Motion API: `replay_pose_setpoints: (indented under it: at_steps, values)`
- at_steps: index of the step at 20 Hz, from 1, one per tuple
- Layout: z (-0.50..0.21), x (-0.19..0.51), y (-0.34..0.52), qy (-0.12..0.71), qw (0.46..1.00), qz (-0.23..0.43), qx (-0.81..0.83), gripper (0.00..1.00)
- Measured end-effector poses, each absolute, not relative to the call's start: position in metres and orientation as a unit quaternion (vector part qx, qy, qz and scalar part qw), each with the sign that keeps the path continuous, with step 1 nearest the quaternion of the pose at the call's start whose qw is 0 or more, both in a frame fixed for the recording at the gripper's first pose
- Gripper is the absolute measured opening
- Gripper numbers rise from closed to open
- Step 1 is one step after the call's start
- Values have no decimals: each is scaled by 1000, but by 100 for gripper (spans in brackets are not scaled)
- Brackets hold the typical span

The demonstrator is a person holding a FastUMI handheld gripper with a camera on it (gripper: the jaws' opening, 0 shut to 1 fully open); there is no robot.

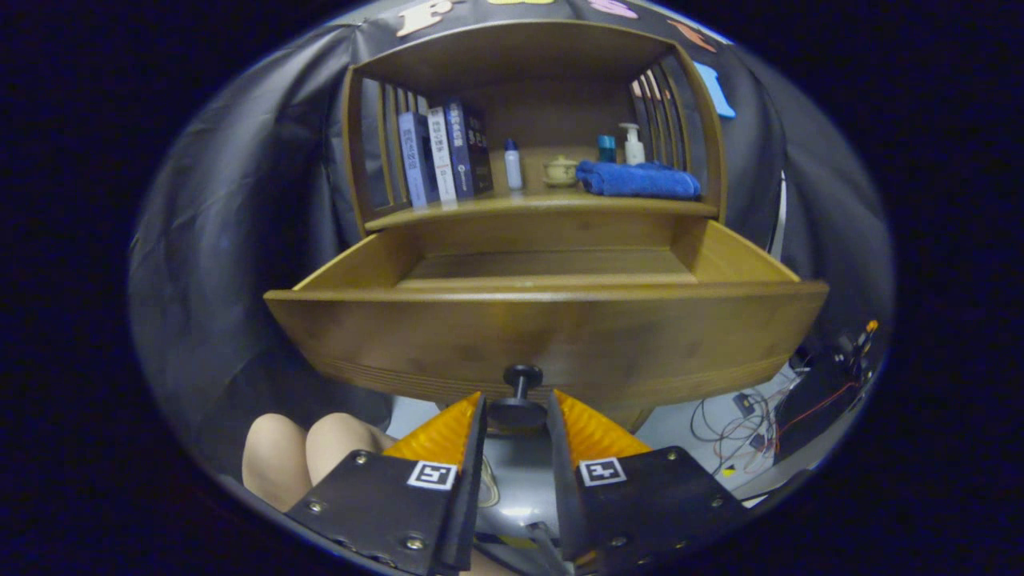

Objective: Pull open the drawer, take out the items inside it, and place them on the countertop above the cabinet.

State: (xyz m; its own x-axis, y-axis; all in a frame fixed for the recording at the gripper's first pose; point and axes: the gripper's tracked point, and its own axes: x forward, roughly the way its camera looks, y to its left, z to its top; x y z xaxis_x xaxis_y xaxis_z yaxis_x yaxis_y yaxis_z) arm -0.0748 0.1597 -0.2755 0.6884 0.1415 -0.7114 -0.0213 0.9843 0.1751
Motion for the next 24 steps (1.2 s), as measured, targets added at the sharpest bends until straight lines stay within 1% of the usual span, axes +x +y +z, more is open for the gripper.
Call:
replay_pose_setpoints:
  at_steps: [4,7,14,16,20,24]
  values:
    - [-228,-39,157,345,935,61,62,41]
    - [-215,-6,155,326,942,67,50,41]
    - [-247,56,152,380,922,72,36,41]
    - [-264,68,152,411,908,77,21,41]
    - [-299,81,160,458,884,91,8,42]
    - [-331,74,166,510,854,100,17,42]
